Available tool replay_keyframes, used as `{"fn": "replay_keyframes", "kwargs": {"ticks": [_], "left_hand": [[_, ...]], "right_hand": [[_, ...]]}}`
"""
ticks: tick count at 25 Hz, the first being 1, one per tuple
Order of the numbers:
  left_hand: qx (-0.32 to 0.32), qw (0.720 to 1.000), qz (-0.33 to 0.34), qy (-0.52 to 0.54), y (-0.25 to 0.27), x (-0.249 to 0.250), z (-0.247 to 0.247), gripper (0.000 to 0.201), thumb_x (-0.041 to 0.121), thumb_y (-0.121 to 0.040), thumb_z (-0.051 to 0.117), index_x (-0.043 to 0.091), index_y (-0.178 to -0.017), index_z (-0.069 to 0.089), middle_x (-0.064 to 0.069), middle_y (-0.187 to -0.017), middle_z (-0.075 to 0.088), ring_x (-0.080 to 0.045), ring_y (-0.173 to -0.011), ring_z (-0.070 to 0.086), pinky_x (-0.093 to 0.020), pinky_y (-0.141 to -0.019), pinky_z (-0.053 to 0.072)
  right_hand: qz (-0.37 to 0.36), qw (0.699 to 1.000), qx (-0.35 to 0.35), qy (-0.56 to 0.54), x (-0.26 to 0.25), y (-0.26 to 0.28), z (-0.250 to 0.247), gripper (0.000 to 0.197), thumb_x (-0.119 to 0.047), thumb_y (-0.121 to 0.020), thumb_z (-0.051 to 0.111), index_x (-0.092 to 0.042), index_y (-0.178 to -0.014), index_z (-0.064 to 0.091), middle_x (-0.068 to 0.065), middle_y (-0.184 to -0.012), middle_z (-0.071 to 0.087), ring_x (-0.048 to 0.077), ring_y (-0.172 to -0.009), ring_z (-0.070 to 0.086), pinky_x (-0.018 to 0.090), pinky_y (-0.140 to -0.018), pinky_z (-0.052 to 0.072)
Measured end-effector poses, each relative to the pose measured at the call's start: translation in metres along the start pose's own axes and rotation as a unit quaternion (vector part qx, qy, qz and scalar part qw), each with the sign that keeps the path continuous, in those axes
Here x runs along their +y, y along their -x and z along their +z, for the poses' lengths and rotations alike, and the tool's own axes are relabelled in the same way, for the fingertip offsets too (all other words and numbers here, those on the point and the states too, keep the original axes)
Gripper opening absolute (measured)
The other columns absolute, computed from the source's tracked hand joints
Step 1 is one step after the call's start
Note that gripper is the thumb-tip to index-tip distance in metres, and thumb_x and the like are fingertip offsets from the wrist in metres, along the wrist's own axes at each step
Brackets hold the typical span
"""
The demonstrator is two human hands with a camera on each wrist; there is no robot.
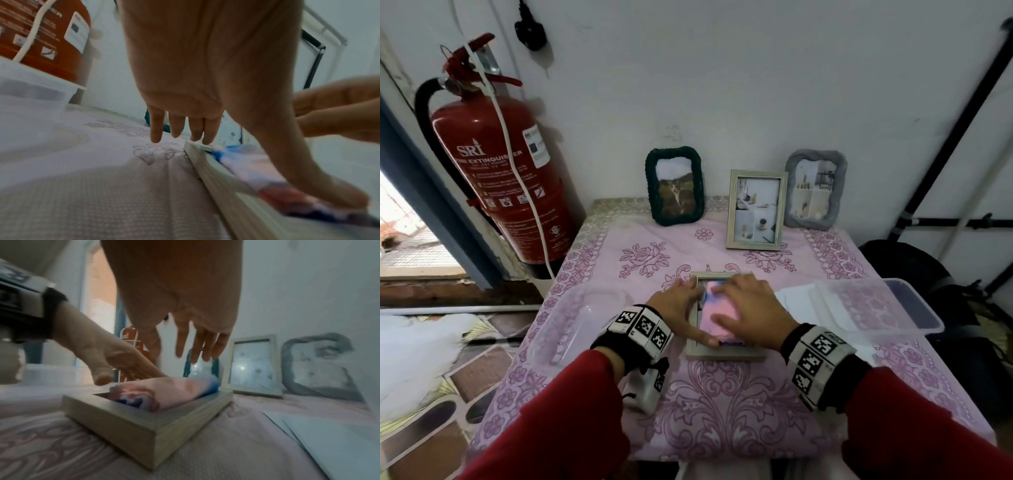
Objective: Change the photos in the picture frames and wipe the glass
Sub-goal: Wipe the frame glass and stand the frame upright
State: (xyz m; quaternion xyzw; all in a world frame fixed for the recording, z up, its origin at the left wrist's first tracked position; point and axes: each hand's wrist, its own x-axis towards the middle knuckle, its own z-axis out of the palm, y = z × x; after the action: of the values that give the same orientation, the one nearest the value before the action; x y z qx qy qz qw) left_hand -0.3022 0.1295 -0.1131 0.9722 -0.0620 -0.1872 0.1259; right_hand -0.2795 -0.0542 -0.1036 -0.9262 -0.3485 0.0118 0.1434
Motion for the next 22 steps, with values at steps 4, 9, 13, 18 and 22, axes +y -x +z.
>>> {"fn": "replay_keyframes", "kwargs": {"ticks": [4,9,13,18,22], "left_hand": [[-0.015,0.999,-0.016,-0.037,-0.009,-0.007,0.005,0.128,0.078,-0.045,0.07,0.036,-0.147,0.006,-0.001,-0.159,-0.007,-0.028,-0.146,-0.006,-0.056,-0.116,0.011],[0.024,0.999,0.0,-0.048,-0.014,-0.008,0.013,0.135,0.074,-0.044,0.073,0.032,-0.148,-0.002,-0.002,-0.159,-0.008,-0.022,-0.147,-0.001,-0.053,-0.116,0.004],[0.023,0.997,-0.001,-0.067,-0.014,-0.007,0.01,0.133,0.077,-0.043,0.07,0.032,-0.148,0.003,-0.001,-0.159,-0.006,-0.021,-0.147,0.001,-0.056,-0.115,0.001],[0.018,0.989,-0.003,-0.147,-0.015,-0.001,0.002,0.133,0.084,-0.043,0.063,0.021,-0.148,0.011,-0.005,-0.159,-0.002,-0.024,-0.146,0.002,-0.064,-0.11,0.003],[0.011,0.99,0.0,-0.14,-0.015,-0.003,0.003,0.133,0.086,-0.043,0.061,0.022,-0.148,0.009,-0.003,-0.159,-0.004,-0.023,-0.146,0.003,-0.064,-0.111,0.002]], "right_hand": [[-0.007,0.991,-0.124,0.051,0.008,-0.005,0.017,0.067,-0.051,-0.086,0.054,-0.021,-0.142,0.034,0.005,-0.149,0.033,0.025,-0.136,0.027,0.037,-0.108,0.023],[-0.075,0.991,-0.105,0.034,0.021,-0.025,0.013,0.048,-0.036,-0.092,0.052,-0.015,-0.134,0.046,0.007,-0.136,0.047,0.02,-0.124,0.039,0.027,-0.104,0.02],[-0.125,0.986,-0.095,0.049,0.003,-0.032,0.011,0.028,-0.02,-0.095,0.045,-0.01,-0.117,0.059,0.007,-0.123,0.056,0.019,-0.115,0.046,0.03,-0.096,0.021],[-0.204,0.964,-0.154,0.07,0.0,-0.003,0.004,0.023,-0.018,-0.095,0.042,-0.014,-0.106,0.063,0.004,-0.112,0.056,0.018,-0.101,0.044,0.024,-0.087,0.023],[-0.169,0.952,-0.168,0.193,0.019,-0.006,-0.009,0.02,-0.016,-0.094,0.041,-0.022,-0.105,0.058,-0.001,-0.117,0.053,0.02,-0.106,0.044,0.033,-0.093,0.037]]}}
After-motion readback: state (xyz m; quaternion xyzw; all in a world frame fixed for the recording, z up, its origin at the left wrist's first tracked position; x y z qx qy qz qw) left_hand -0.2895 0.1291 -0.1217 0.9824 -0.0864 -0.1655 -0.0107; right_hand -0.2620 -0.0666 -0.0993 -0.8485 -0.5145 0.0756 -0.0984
